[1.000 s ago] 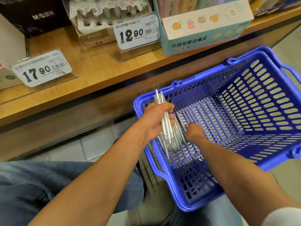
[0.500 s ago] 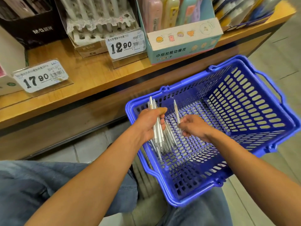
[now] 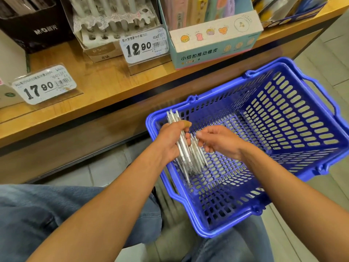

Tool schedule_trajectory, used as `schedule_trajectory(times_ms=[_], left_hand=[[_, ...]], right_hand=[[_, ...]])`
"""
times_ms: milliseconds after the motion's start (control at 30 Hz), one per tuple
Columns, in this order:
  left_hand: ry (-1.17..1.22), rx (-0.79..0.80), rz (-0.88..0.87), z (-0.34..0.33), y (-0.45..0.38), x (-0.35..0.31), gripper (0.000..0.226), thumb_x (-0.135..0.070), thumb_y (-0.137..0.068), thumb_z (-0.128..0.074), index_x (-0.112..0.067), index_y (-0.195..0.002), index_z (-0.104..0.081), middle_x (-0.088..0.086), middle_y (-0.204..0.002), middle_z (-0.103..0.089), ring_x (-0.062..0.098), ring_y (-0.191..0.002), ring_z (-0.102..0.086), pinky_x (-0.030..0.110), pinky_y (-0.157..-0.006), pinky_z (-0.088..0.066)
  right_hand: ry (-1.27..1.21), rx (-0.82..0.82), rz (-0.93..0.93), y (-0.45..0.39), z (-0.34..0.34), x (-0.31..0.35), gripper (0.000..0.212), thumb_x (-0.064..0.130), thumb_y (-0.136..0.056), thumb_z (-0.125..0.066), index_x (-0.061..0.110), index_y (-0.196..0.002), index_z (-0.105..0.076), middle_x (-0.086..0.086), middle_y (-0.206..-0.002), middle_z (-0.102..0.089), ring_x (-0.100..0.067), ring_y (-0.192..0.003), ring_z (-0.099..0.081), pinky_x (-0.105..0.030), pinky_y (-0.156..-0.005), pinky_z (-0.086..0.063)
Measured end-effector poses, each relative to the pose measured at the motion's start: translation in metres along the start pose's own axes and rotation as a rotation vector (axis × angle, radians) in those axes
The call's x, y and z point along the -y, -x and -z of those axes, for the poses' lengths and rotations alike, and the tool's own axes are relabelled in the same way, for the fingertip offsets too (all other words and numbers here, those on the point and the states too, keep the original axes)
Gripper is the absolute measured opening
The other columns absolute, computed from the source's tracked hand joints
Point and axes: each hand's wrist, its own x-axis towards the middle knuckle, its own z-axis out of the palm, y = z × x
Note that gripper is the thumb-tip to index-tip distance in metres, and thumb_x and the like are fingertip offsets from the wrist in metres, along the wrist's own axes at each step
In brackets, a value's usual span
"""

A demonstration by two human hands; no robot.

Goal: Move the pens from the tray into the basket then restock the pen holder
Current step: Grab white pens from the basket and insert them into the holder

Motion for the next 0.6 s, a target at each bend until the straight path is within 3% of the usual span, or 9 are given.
schedule_trajectory(times_ms=[133, 200, 300, 433, 600], left_hand=[[-0.013, 0.03, 0.029, 0.002, 0.0, -0.001, 0.024, -0.005, -0.096, -0.054, -0.008, -0.073, -0.051, 0.006, -0.062, -0.042, 0.014, -0.05, -0.042, 0.024, -0.047, -0.04], [-0.001, 0.047, 0.041, 0.003, 0.001, -0.002, 0.024, -0.005, -0.096, -0.054, -0.008, -0.073, -0.051, 0.006, -0.062, -0.043, 0.014, -0.05, -0.042, 0.024, -0.046, -0.04], [0.018, 0.055, 0.048, 0.004, 0.0, -0.002, 0.022, -0.005, -0.096, -0.054, -0.008, -0.074, -0.052, 0.004, -0.062, -0.046, 0.013, -0.049, -0.043, 0.023, -0.045, -0.041], [0.041, 0.059, 0.042, 0.005, 0.0, -0.001, 0.017, -0.006, -0.095, -0.057, -0.009, -0.079, -0.056, 0.003, -0.063, -0.05, 0.012, -0.051, -0.046, 0.024, -0.047, -0.043], [0.024, 0.071, 0.053, 0.007, 0.0, -0.002, 0.015, -0.009, -0.095, -0.061, -0.009, -0.08, -0.058, 0.002, -0.063, -0.05, 0.012, -0.052, -0.048, 0.024, -0.047, -0.045]], right_hand=[[0.448, -0.354, -0.206, -0.053, 0.022, -0.058, 0.021, 0.011, -0.094, -0.056, 0.008, -0.073, -0.057, -0.006, -0.068, -0.058, -0.016, -0.057, -0.053, -0.024, -0.053, -0.045], [0.691, -0.326, -0.277, -0.07, 0.02, -0.081, 0.03, 0.011, -0.096, -0.05, 0.007, -0.067, -0.052, -0.01, -0.063, -0.049, -0.021, -0.056, -0.046, -0.029, -0.057, -0.043], [0.921, -0.272, -0.338, -0.084, 0.012, -0.103, 0.023, 0.009, -0.095, -0.052, 0.004, -0.073, -0.053, -0.011, -0.069, -0.053, -0.026, -0.062, -0.051, -0.033, -0.062, -0.049], [0.94, -0.318, -0.347, -0.093, 0.005, -0.12, 0.021, 0.011, -0.093, -0.054, 0.01, -0.078, -0.039, -0.002, -0.064, -0.039, -0.017, -0.053, -0.039, -0.025, -0.044, -0.027], [0.971, -0.318, -0.397, -0.094, 0.009, -0.123, 0.039, 0.023, -0.092, -0.06, 0.015, -0.062, -0.036, -0.003, -0.056, -0.04, -0.017, -0.047, -0.038, -0.023, -0.041, -0.027]])
